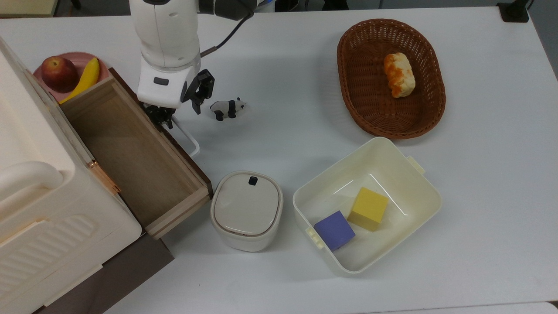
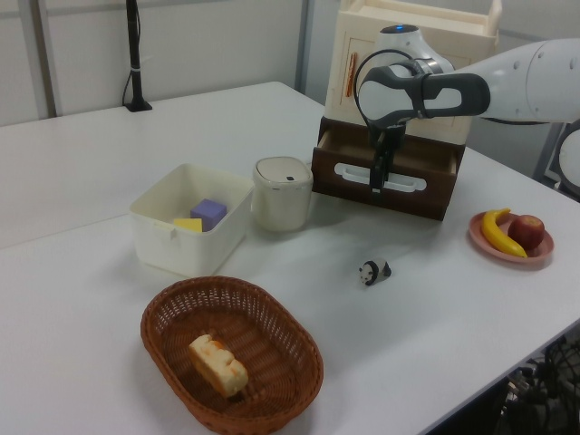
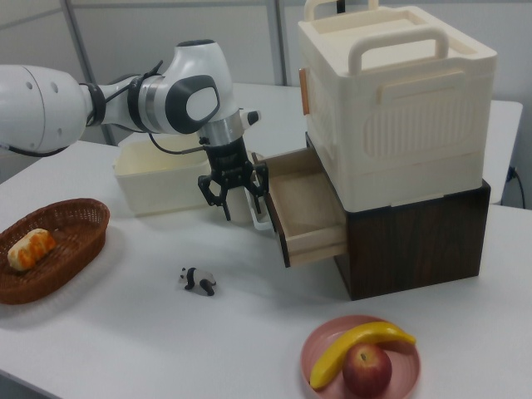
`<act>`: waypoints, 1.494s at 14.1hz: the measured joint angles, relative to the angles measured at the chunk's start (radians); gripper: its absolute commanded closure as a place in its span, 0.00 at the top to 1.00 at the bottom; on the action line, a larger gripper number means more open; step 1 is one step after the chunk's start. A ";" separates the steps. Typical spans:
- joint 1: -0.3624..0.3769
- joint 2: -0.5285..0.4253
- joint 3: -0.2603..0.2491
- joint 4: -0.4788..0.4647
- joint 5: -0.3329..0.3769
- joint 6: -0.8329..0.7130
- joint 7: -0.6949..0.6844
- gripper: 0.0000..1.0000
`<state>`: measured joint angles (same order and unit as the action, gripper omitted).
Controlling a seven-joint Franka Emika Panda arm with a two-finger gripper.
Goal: Slide the drawer open
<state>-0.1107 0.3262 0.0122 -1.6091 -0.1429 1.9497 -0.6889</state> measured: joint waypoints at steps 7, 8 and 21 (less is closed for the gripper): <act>0.012 -0.012 0.001 0.002 0.000 0.000 0.050 0.60; 0.014 -0.013 0.001 0.007 0.000 0.000 0.051 0.60; 0.128 -0.154 0.046 0.085 0.007 -0.199 0.564 1.00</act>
<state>0.0174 0.1727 0.0582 -1.5238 -0.1364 1.7512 -0.1244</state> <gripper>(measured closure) 0.000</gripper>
